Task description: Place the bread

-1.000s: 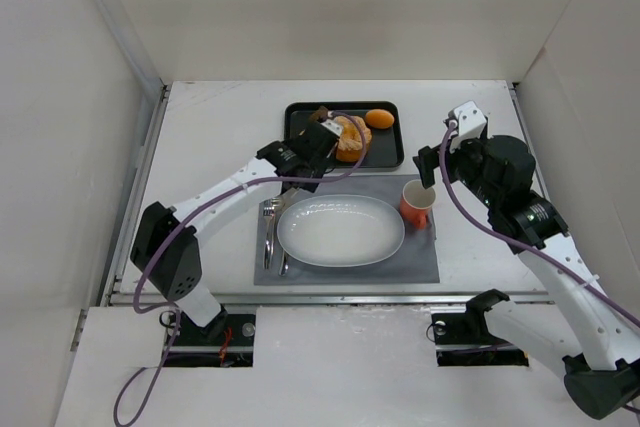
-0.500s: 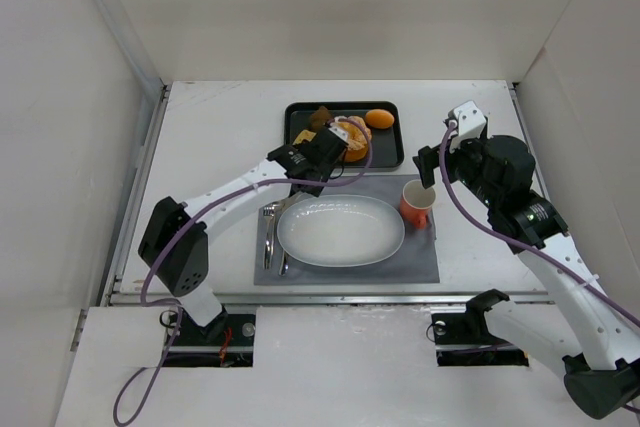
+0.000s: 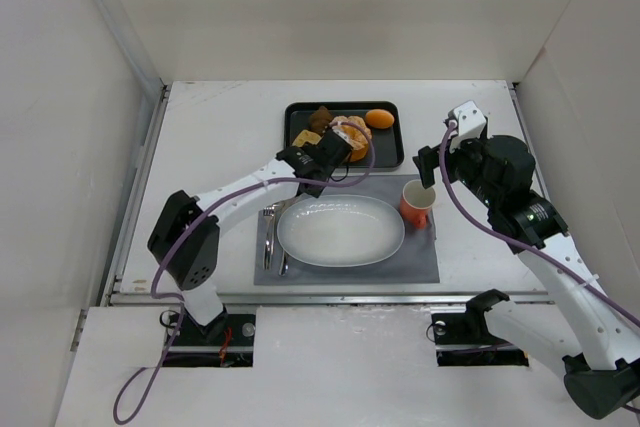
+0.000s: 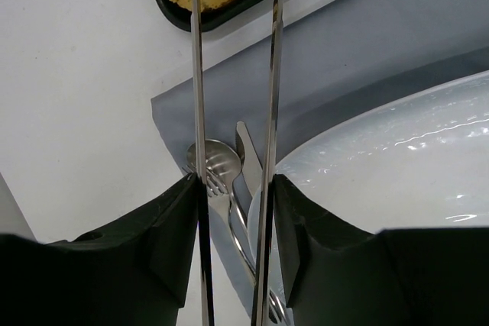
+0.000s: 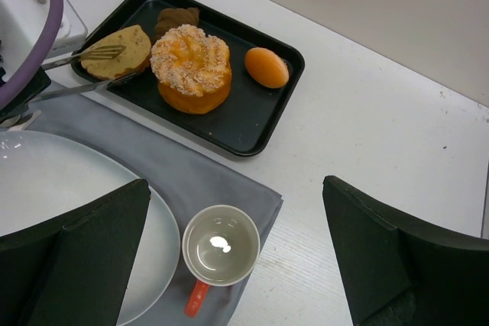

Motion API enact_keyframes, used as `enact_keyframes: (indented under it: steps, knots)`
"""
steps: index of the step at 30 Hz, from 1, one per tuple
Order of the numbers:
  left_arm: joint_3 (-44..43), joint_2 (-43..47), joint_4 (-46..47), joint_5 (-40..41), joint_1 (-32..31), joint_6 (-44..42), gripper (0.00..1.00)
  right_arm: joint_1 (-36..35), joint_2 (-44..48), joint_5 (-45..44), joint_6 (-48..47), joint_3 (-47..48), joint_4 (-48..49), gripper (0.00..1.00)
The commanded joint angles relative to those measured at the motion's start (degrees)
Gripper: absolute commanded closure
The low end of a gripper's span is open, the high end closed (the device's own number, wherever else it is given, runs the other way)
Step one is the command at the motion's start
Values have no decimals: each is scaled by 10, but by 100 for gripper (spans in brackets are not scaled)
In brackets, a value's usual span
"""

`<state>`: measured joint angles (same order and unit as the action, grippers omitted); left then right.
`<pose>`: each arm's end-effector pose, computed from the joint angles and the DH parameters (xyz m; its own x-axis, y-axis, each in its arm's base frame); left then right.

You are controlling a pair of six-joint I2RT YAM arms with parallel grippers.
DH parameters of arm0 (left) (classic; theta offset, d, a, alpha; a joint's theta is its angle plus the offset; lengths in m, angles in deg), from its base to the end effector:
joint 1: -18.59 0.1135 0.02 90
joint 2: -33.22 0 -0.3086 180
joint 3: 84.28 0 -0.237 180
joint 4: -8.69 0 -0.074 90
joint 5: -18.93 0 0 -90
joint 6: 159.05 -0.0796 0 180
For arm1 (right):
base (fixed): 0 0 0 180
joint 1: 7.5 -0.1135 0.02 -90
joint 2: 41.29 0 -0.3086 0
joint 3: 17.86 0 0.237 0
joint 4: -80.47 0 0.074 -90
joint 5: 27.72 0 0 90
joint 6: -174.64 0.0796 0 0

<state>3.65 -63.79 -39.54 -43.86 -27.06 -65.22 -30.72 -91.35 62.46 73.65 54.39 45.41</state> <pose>0.2921 -0.2467 0.2835 -0.5880 0.5165 -0.6226 0.4060 0.8541 0.3251 0.1755 0.0756 0.4054 -0.1252 -0.2612 -0.9571 -0.4288 0.8842 -0.1852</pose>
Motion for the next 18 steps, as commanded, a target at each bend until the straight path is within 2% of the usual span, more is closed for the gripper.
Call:
enact_keyframes:
  steps: [1,6,10,18]
  knots:
    - [-32,-5,2,26,-8,6,63,3,3,-6,-4,10,26,0]
    - [-37,-11,2,32,-8,12,72,3,3,-6,-4,10,26,0]
    - [-37,-16,-4,38,-13,12,75,3,8,-6,-4,10,26,0]
    - [-42,-5,-4,63,-18,17,89,3,8,-6,-10,10,26,0]
